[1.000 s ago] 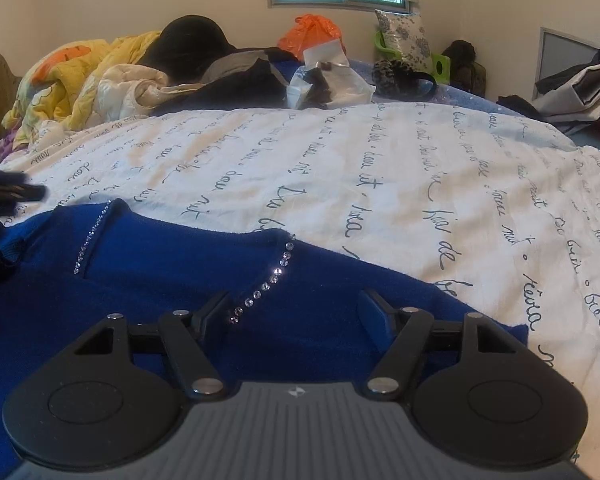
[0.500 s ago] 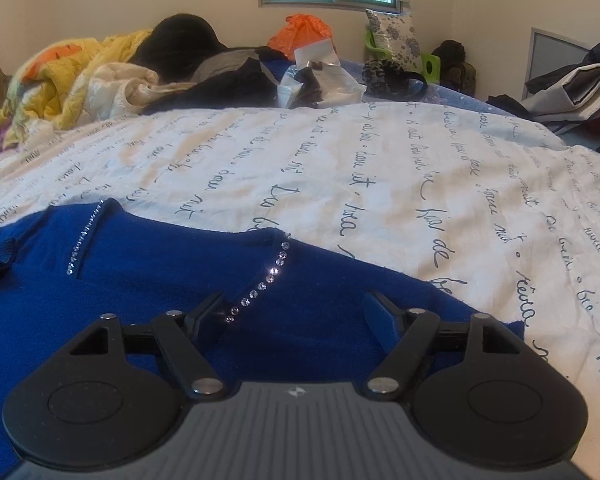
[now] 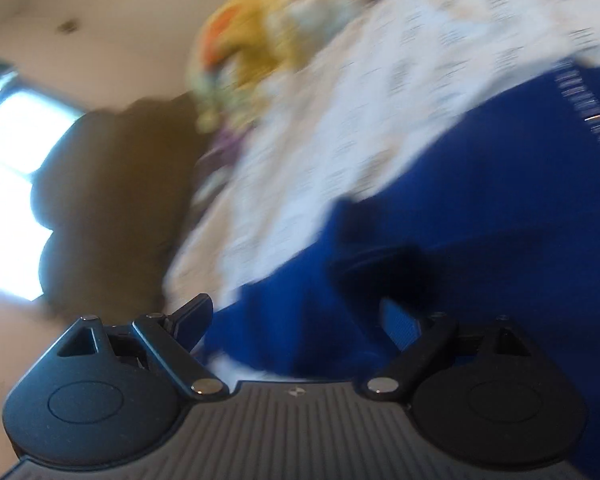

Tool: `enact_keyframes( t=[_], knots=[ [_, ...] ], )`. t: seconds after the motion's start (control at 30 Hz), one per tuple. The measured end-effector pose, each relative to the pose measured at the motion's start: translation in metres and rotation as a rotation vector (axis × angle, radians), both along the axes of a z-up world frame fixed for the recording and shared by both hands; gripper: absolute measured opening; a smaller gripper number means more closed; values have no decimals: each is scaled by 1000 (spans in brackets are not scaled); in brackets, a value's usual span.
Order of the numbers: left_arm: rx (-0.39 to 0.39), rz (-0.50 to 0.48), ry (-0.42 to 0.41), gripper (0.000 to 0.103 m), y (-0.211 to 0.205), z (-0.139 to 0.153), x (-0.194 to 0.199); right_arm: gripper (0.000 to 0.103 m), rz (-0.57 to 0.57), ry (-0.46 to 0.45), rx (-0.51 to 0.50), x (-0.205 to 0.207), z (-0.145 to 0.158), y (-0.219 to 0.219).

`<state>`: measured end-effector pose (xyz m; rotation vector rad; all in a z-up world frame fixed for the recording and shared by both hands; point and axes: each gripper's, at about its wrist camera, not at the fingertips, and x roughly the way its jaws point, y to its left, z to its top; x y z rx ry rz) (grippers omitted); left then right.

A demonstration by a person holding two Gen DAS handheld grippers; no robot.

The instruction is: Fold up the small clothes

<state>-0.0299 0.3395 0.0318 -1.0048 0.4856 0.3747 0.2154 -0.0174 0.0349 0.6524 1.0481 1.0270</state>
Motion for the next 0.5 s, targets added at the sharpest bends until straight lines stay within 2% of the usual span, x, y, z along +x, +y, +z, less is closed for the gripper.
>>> enact_keyframes(
  t=[0.1, 0.2, 0.27, 0.3, 0.33, 0.37, 0.4, 0.43, 0.5],
  knots=[
    [-20, 12, 0, 99, 5, -8, 2, 91, -42, -113, -108, -16, 10, -20],
    [-15, 27, -11, 99, 5, -8, 11, 91, -84, -112, -147, -26, 2, -56],
    [-3, 47, 1, 94, 5, -7, 21, 91, -118, -113, -182, -33, -6, -76],
    [10, 63, 16, 87, 4, -7, 27, 91, -138, -105, -193, -36, -11, -85],
    [38, 90, 47, 66, 3, -6, 32, 91, -156, -89, -196, -39, -16, -93],
    [69, 115, 90, 52, 1, -5, 36, 91, -170, -74, -188, -41, -20, -101],
    [106, 135, 143, 25, -1, -4, 42, 91, -185, -67, -170, -46, -21, -108],
    [154, 152, 198, 4, -2, -3, 46, 91, -202, -60, -151, -50, -21, -115],
    [220, 181, 239, 4, -7, 1, 47, 91, -226, -46, -115, -59, -19, -130]
  ],
)
